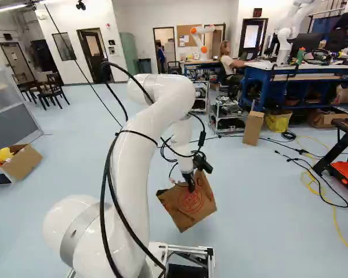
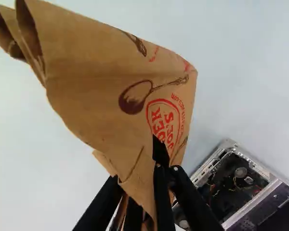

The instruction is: Pick up the grocery bag from the ground

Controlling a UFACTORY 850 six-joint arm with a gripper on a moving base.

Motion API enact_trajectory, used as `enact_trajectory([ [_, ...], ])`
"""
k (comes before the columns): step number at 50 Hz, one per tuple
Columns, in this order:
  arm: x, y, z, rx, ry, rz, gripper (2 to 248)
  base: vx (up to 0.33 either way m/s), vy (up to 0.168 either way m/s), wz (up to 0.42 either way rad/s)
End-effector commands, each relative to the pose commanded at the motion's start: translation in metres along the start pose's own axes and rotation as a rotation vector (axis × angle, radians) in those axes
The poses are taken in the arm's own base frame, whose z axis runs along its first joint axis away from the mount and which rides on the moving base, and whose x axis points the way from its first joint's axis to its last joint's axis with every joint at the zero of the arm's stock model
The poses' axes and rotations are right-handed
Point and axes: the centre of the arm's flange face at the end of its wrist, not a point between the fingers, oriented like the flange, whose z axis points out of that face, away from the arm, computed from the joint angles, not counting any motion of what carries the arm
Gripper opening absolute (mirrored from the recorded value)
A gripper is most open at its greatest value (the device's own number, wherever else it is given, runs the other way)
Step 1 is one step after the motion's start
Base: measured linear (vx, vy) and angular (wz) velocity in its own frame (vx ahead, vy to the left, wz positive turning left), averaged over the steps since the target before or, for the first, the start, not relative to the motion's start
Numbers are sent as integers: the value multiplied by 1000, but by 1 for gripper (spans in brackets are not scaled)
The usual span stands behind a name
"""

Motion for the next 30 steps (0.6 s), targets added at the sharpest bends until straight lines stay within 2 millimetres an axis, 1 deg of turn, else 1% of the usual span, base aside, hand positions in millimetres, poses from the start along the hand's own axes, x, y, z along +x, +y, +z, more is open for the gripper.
enact_trajectory([
  [30,-42,31,-53,-19,13,-32,22,0,0,0],
])
